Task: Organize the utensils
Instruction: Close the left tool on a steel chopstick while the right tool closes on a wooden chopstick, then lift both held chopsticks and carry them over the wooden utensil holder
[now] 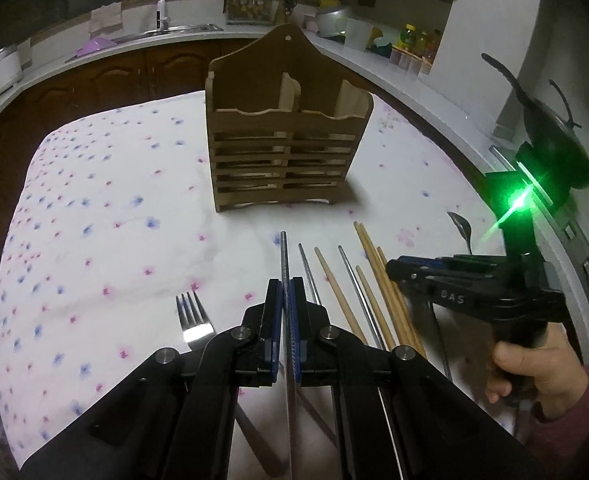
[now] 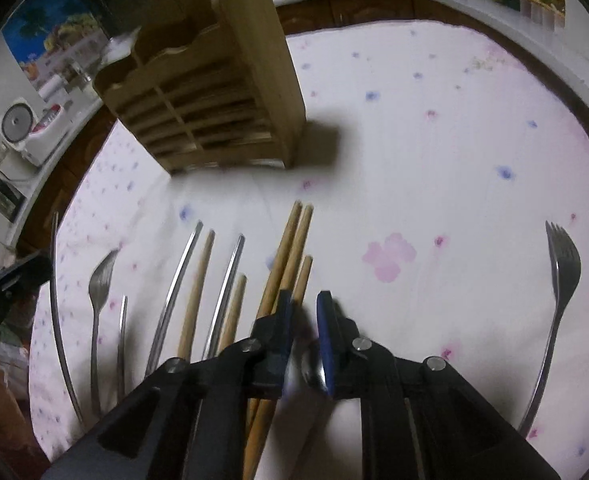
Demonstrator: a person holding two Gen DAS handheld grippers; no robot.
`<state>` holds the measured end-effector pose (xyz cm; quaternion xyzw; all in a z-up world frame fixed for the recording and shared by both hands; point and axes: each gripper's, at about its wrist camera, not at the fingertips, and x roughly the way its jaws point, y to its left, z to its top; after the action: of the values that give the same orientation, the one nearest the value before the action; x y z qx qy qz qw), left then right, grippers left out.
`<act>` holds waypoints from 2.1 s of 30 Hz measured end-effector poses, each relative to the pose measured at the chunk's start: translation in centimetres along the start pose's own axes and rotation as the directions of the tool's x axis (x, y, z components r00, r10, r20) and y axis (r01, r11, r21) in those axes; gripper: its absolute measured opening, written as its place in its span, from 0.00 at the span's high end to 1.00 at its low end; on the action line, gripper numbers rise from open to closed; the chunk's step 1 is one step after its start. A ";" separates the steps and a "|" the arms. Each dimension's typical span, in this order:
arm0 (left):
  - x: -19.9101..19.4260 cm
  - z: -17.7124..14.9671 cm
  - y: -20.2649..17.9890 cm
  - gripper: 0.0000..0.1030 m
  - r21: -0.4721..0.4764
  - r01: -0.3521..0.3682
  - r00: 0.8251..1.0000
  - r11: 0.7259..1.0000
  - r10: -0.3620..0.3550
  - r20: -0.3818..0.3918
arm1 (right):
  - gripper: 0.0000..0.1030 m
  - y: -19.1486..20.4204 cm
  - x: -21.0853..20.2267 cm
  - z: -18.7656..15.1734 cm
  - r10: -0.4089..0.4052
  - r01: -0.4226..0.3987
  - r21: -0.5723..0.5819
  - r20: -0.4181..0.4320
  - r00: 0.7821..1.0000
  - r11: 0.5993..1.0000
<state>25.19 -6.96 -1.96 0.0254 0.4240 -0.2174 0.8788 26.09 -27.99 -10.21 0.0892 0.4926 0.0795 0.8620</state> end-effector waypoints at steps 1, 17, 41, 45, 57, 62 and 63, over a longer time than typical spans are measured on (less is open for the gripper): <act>-0.1 0.0 0.1 0.97 -0.002 0.003 1.000 1.000 -0.003 0.002 | 0.84 0.1 0.0 0.1 -0.012 0.012 -0.003 -0.001 1.000 1.000; -3.7 -0.1 0.2 0.97 -0.016 0.026 0.997 1.000 -0.025 0.068 | 0.95 2.1 -3.1 0.3 0.022 -0.017 -0.070 0.080 0.997 0.997; -13.0 0.9 2.2 1.00 -0.086 0.039 0.947 0.996 -0.009 0.321 | 0.95 6.0 -19.4 2.4 0.169 -0.109 -0.150 0.480 0.861 0.983; -10.9 0.6 3.8 1.00 -0.142 0.031 0.965 0.989 0.008 0.261 | 0.95 5.2 -19.5 2.3 0.179 -0.128 -0.139 0.479 0.860 0.982; 2.3 0.6 -0.3 0.83 -0.086 0.066 0.996 0.994 -0.071 -0.048 | 0.95 3.0 -18.8 1.3 0.186 -0.158 -0.099 0.457 0.870 0.982; 7.3 1.1 -2.6 0.83 -0.021 0.005 0.992 1.000 -0.007 -0.130 | 0.95 1.6 -18.2 0.9 0.184 -0.169 -0.072 0.442 0.878 0.983; 8.0 1.0 -2.6 0.83 -0.017 -0.001 0.990 1.000 -0.002 -0.143 | 0.95 1.4 -18.2 0.8 0.182 -0.169 -0.068 0.443 0.878 0.983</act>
<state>29.21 -12.45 -6.96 0.0332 0.4880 -0.2116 0.8462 17.59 -30.79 5.72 0.1376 0.2701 0.1415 0.9424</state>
